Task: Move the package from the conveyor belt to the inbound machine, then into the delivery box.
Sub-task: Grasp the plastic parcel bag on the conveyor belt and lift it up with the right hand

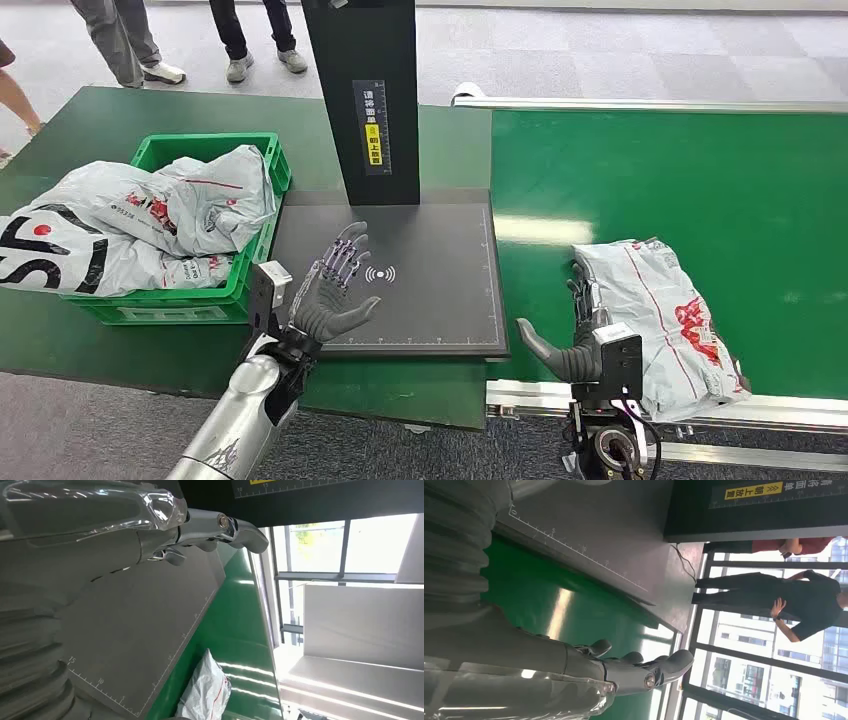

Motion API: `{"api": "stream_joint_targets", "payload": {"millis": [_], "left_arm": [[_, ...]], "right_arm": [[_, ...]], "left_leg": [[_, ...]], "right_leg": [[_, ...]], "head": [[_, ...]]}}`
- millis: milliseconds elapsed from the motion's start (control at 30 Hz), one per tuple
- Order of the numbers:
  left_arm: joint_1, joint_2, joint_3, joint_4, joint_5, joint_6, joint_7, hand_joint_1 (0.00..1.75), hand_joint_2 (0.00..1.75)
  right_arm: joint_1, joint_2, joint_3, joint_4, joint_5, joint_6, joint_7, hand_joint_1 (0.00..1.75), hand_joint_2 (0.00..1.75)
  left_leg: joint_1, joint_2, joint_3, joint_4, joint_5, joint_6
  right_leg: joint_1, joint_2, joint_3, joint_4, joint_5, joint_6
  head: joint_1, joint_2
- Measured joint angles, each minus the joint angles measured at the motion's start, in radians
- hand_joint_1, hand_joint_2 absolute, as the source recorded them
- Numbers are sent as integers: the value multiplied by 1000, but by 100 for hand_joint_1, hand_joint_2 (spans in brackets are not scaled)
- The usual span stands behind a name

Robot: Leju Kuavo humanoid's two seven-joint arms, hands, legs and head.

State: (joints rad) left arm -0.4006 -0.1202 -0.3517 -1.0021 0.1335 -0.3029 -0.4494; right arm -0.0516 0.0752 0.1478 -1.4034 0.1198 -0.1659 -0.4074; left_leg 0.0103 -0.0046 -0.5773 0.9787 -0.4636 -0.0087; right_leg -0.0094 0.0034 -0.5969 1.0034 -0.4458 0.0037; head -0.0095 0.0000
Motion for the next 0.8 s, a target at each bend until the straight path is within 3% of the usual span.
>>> {"api": "stream_joint_targets", "payload": {"millis": [800], "left_arm": [[0, 0, 0, 0, -6, -1, 3, 0, 175]], "right_arm": [[-4, -3, 0, 0, 63, 8, 19, 0, 175]], "left_leg": [[0, 0, 0, 0, 0, 0]], "right_leg": [[0, 0, 0, 0, 0, 0]], "head": [[0, 0]]}}
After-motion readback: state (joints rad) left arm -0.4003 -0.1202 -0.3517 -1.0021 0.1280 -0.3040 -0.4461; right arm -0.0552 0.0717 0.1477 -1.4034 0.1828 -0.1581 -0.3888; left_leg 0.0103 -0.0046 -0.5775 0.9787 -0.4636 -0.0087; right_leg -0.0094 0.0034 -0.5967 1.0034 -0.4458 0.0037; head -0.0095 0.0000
